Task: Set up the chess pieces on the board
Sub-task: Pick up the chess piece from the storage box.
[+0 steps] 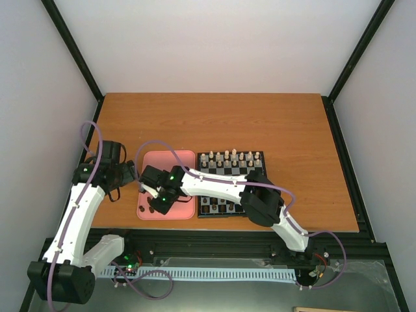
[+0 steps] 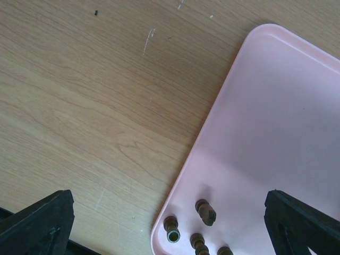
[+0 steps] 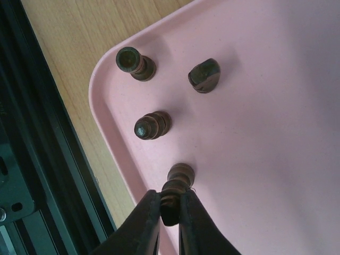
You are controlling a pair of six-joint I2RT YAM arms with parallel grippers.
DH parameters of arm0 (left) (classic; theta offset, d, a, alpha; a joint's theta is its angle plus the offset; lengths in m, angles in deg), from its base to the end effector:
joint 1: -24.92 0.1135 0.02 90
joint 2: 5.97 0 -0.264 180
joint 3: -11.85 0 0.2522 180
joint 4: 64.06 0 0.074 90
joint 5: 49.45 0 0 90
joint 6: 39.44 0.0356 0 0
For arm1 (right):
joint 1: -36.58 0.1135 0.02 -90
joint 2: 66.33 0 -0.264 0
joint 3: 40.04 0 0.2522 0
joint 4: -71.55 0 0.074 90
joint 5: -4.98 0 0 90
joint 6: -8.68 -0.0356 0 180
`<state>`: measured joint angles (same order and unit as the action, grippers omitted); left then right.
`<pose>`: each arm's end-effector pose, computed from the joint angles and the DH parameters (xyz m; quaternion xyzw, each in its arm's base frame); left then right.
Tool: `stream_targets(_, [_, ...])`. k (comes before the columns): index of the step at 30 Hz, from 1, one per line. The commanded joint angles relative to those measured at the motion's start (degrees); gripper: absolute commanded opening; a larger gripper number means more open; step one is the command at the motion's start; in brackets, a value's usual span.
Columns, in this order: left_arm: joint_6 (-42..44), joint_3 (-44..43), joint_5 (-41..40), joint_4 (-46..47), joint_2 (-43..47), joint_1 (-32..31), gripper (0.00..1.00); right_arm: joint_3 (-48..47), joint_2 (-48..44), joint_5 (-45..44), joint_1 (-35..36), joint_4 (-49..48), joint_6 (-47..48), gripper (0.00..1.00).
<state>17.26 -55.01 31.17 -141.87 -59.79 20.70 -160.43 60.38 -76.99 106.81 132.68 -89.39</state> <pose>0.1564 -0.0057 0.2848 -0.2615 0.9370 0.0055 0.2318 0.1544 0.4443 0.1965 -0.5168 0.8308 0.1764 0.1079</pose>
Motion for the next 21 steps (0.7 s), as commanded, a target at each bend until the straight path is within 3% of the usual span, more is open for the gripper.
stream_targets(1, [0.2, -2.1, 1.2, -1.0, 0.7, 0.3, 1.00, -0.2, 1.4, -1.8, -1.1, 1.4, -1.4, 0.09])
stream_targets(5, [0.0, -1.8, 1.3, -1.0, 1.1, 0.3, 1.00, 0.7, 0.1, -4.4, -1.1, 1.4, -1.8, 0.03])
stream_targets(21, [0.2, -1.6, 1.4, 0.0, 0.6, 0.3, 1.00, 6.4, -16.7, -17.6, -1.7, 5.3, -6.3, 0.03])
